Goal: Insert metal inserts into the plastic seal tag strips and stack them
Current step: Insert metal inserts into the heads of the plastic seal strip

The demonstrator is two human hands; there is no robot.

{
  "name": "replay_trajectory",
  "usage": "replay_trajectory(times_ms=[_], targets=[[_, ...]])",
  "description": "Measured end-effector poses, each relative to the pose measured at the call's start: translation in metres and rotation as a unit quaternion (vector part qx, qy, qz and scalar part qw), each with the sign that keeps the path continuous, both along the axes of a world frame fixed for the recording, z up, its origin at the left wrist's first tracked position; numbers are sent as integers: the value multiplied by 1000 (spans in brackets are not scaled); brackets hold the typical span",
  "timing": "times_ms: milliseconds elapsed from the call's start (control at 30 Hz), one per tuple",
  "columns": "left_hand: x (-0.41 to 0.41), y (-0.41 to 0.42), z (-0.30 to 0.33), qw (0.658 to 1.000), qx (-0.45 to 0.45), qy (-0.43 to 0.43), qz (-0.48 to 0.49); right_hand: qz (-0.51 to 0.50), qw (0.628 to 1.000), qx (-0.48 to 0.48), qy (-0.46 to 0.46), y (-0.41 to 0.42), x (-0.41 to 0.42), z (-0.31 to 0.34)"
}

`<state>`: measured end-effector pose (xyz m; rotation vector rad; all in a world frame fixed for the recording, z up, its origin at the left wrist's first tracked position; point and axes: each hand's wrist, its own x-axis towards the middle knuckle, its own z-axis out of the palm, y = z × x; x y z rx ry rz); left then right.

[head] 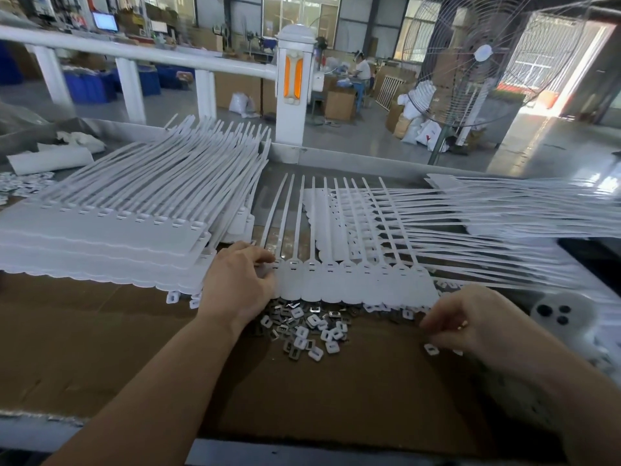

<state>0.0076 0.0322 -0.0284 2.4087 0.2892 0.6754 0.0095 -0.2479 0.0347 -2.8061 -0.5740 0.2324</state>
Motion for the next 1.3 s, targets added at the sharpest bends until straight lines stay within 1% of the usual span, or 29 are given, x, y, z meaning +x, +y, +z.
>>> replay_trajectory(times_ms=[67,200,300,367,467,533,633,700,800,933,1067,1167,1300], targets=[[0,0,0,1000,4,-2,1,1,1000,-18,22,-3,-2,-1],[-1,0,0,1000,-7,-2,-1,8,999,-43,-6,-3,-1,-6],[-1,1,0,1000,-21,0,3,7,999,-47,-9,0,-2,-5],[-1,2,1,999,-33,-1,7,6,1000,-7,-29,11,-2,-4],[-1,3,2,999,-50,-4,15,18,991,114,-62,43,1,-6],[-1,4,3,998,-61,-6,14,32,982,173,-73,73,6,-9],[-1,6,3,996,-82,-8,18,46,968,222,-108,118,16,-15],[0,7,3,996,-89,-11,25,60,962,230,-133,143,23,-19],[1,8,1,995,-98,-16,25,75,963,213,-148,171,33,-26],[3,9,0,992,-117,-21,31,65,973,148,-165,192,42,-33],[2,8,1,991,-129,-28,35,67,976,98,-184,201,46,-36],[3,8,1,991,-127,-27,40,72,972,88,-205,204,45,-35],[4,8,0,991,-123,-23,44,91,972,61,-208,204,45,-35]])
